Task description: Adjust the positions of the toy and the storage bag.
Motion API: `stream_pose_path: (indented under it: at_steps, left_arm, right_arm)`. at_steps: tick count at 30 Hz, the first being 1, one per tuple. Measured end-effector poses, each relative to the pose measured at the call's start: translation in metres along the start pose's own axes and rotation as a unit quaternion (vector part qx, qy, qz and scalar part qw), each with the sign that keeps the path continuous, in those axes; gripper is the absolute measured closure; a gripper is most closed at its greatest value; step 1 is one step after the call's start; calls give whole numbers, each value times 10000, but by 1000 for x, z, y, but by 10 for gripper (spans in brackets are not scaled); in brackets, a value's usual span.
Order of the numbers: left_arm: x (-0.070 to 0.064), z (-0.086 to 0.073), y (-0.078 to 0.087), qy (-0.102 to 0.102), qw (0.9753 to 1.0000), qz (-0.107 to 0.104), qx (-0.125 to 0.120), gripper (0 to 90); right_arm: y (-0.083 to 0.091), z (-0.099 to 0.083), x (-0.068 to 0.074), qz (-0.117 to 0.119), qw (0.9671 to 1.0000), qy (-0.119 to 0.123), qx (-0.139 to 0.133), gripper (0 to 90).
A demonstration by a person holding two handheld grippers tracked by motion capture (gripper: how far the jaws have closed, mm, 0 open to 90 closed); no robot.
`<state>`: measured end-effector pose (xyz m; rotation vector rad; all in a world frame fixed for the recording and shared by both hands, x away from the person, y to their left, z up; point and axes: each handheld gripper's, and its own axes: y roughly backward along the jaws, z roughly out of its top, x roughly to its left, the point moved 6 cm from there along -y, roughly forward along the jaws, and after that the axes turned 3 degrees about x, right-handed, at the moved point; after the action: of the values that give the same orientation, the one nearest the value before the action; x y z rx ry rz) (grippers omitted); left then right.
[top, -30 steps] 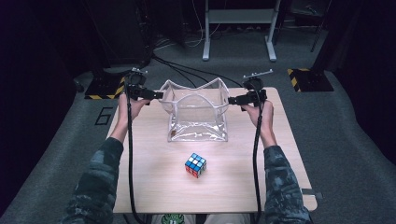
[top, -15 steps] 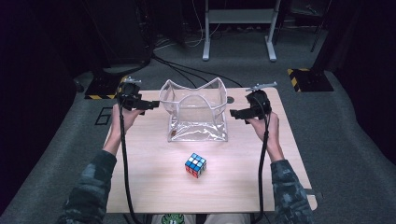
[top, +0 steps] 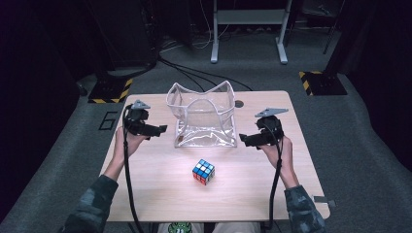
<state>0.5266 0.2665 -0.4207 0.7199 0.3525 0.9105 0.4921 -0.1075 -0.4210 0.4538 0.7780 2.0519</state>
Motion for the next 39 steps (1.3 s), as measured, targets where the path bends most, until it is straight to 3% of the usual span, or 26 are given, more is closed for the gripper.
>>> stream_pose_path:
  at_steps: [8,14,23,30,39]
  left_arm:
    - [-14,-42,-7,-138,9995,-74,262,41]
    - [-19,-72,-15,-190,9989,30,436,40]
    - [-21,-107,-20,-34,9986,49,516,40]
    - [-27,-133,-23,-6,9985,143,534,42]
    - [-35,-164,-29,164,9982,170,552,41]
  right_arm:
    - [-3,-32,12,-61,9999,102,90,33]
    - [-9,-58,20,-179,9995,172,216,29]
    - [-17,-90,22,-175,9995,12,246,28]
    - [-23,-115,33,8,9996,-102,273,28]
    - [-35,-144,38,-110,9992,-166,354,29]
